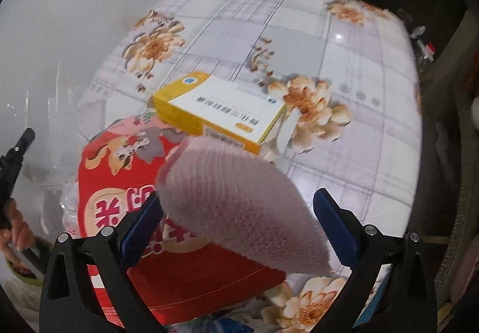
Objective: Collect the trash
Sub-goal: 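Grasp the clear plastic container with the left tool while the right tool grasps the pink scrubber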
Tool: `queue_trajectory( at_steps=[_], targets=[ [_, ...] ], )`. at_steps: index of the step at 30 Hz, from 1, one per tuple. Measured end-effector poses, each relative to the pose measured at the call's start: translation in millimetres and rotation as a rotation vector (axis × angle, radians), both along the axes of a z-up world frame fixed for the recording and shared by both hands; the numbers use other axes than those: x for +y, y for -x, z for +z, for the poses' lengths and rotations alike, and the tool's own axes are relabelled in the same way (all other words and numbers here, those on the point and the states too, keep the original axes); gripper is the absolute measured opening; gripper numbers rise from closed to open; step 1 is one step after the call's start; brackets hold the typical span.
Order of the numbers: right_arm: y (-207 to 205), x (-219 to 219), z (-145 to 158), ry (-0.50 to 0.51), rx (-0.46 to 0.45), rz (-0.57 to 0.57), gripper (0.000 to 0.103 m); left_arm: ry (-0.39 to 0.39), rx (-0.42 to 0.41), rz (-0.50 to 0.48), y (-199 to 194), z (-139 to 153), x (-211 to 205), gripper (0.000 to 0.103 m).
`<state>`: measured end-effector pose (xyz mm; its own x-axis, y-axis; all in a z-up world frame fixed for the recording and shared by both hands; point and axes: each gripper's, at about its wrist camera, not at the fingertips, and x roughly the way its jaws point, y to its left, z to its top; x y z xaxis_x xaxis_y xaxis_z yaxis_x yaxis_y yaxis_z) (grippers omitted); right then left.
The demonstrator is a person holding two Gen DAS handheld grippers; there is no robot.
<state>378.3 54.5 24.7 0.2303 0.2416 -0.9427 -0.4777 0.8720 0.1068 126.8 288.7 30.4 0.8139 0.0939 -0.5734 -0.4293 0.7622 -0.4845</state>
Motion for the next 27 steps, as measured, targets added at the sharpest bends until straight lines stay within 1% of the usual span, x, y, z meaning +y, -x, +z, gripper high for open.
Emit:
queue_trajectory(
  at_steps=[1,3,10,13,14,17,20,24,25,27],
  targets=[
    [1,-2,3,0.002,-0.025,-0.003,0.096,-0.001,-0.001,-0.002,0,0,0,0.002],
    [3,-3,7,0.01,-0.067,-0.004,0.092,-0.005,-0.002,-0.005,1,0,0,0.002],
    [13,-7,9,0.106,-0.163,0.024,0.069,-0.01,-0.003,-0.009,1,2,0,0.002],
    [17,-13,10,0.126,-0.19,0.025,0.067,-0.013,-0.003,-0.013,1,3,-1,0.002],
    [17,-16,10,0.13,-0.195,0.022,0.062,-0.013,-0.003,-0.013,1,3,-1,0.002],
    [16,-25,7,0.137,-0.188,0.0,0.051,-0.014,-0.001,-0.015,0,3,-1,0.002],
    [13,-38,2,0.136,-0.178,-0.035,0.044,-0.013,0.001,-0.016,0,4,-3,0.002],
    [11,-48,-2,0.132,-0.181,-0.049,0.044,-0.018,0.003,-0.019,-1,5,-4,0.002],
    [10,-48,-1,0.128,-0.184,-0.049,0.045,-0.02,0.004,-0.019,-1,5,-4,0.002],
    [5,-51,-1,0.121,-0.188,-0.065,0.06,-0.022,0.006,-0.018,-1,5,-3,0.002]
  ],
)
